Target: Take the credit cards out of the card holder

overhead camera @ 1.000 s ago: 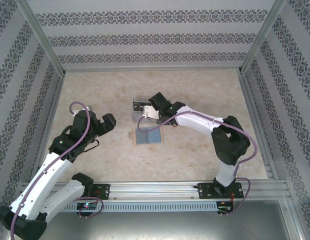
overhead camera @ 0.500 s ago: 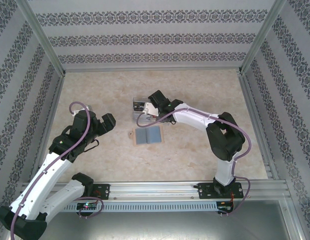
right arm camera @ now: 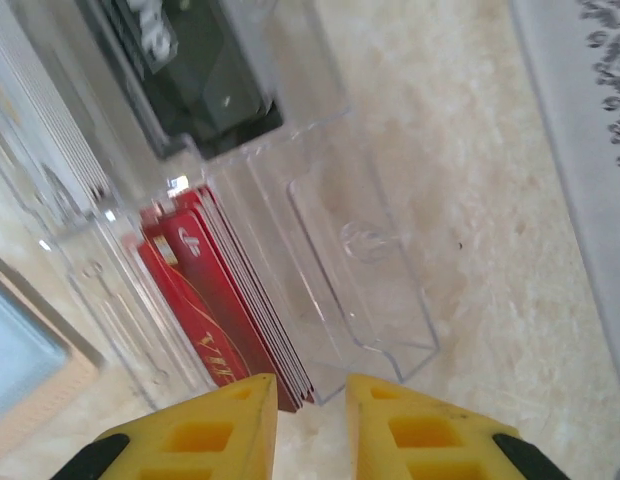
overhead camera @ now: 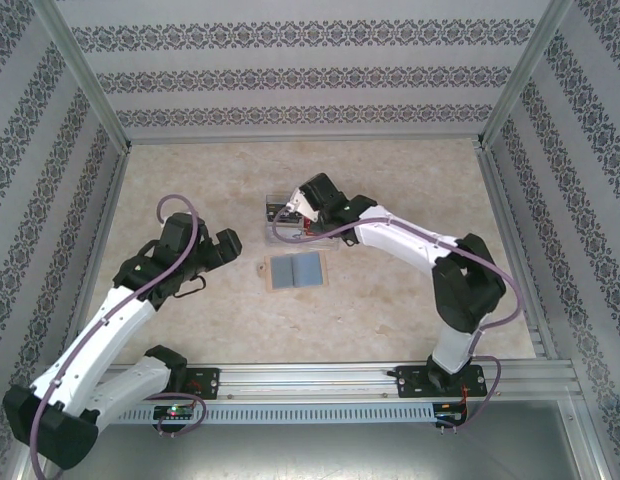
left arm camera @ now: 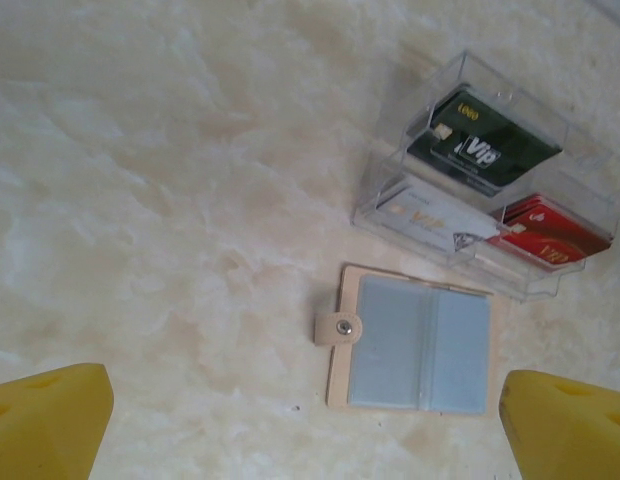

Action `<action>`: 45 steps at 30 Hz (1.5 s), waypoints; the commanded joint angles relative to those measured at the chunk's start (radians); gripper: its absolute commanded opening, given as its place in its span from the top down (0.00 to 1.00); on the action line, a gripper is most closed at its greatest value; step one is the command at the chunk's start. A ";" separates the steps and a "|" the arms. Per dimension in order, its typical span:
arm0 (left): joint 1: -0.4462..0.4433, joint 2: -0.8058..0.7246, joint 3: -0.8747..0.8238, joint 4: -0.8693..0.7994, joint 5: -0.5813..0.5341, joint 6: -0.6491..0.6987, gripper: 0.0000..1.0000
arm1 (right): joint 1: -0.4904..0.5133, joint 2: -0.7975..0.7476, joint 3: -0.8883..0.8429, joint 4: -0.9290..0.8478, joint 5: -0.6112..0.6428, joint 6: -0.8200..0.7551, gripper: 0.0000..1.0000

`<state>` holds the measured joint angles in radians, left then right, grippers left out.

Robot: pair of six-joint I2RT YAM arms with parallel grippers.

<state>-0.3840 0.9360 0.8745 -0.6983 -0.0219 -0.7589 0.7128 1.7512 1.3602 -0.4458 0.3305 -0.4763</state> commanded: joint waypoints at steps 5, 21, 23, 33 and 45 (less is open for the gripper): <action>0.011 0.135 0.047 0.065 0.188 0.007 0.00 | 0.035 -0.140 -0.105 -0.046 -0.118 0.489 0.73; -0.112 0.414 -0.001 0.272 0.333 -0.083 0.37 | 0.041 -0.176 -0.428 0.128 -0.282 1.072 0.71; -0.128 0.447 -0.001 0.286 0.334 -0.085 0.41 | 0.040 -0.161 -0.446 0.149 -0.298 1.098 0.71; -0.154 0.578 0.002 0.339 0.344 -0.074 0.43 | 0.041 -0.086 -0.487 0.228 -0.338 1.181 0.73; -0.169 0.683 0.020 0.365 0.368 -0.051 0.46 | 0.044 -0.059 -0.502 0.247 -0.338 1.206 0.76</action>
<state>-0.5400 1.5948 0.8795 -0.3527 0.3401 -0.8307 0.7444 1.6791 0.8734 -0.2123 -0.0025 0.7090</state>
